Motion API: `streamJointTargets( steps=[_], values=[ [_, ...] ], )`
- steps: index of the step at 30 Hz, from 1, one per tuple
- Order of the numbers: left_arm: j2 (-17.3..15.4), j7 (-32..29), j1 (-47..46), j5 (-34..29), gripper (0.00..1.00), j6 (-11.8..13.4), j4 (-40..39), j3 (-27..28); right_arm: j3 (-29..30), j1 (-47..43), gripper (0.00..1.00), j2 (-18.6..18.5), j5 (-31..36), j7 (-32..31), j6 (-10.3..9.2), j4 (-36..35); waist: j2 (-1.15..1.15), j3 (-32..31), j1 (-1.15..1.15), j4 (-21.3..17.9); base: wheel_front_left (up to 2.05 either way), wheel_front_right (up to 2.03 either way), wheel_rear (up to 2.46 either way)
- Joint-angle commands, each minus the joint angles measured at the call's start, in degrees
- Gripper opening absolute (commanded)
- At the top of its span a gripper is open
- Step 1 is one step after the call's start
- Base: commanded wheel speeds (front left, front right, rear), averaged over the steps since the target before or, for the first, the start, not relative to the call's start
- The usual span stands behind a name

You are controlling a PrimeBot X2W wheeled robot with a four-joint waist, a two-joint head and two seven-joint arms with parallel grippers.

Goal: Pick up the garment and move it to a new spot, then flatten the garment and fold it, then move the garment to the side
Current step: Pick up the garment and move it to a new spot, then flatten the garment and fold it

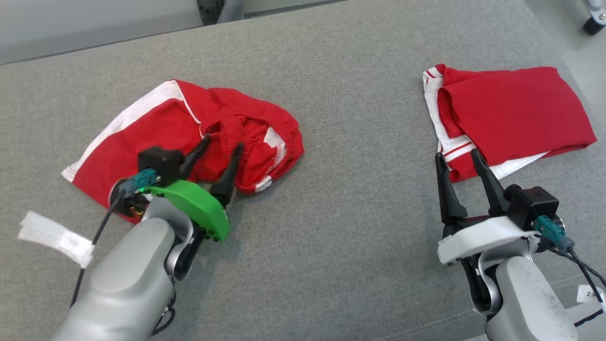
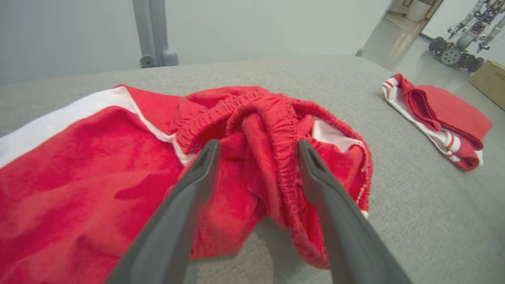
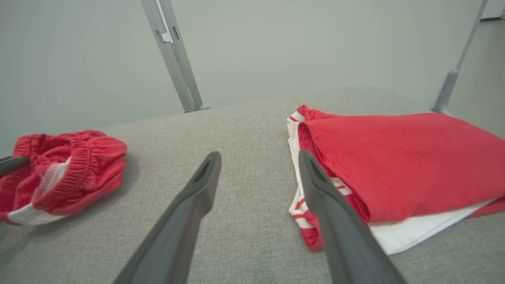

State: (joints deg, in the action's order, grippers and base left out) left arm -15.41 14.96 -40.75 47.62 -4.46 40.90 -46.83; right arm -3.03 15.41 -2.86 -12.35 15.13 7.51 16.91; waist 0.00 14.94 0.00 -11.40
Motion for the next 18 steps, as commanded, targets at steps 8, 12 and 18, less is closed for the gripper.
streamJointTargets(
  steps=[8, 12, 18],
  values=[
    [-2.44, 0.16, 20.30, -9.36, 1.00, 4.49, -10.37, 19.62, -0.67, -3.57, 1.00, -0.14, -0.22, 0.00, -0.04, 1.28, 0.00, -8.61, 0.00, 4.84, 0.00, 0.00, 0.00],
    [-0.94, 0.16, 30.01, -14.53, 1.00, 5.67, -14.85, 28.16, -1.04, -5.22, 1.00, -0.15, -0.09, 0.00, -0.04, 1.93, 0.00, -11.09, 0.00, 5.33, 0.00, 0.00, 0.00],
    [2.41, 0.16, 39.21, -21.78, 1.00, 6.47, -20.07, 36.76, -1.54, -6.97, 1.00, -0.14, 0.64, 0.00, -0.04, 2.37, 0.00, -12.90, 0.00, 5.76, 0.00, 0.00, 0.00]
  ],
)
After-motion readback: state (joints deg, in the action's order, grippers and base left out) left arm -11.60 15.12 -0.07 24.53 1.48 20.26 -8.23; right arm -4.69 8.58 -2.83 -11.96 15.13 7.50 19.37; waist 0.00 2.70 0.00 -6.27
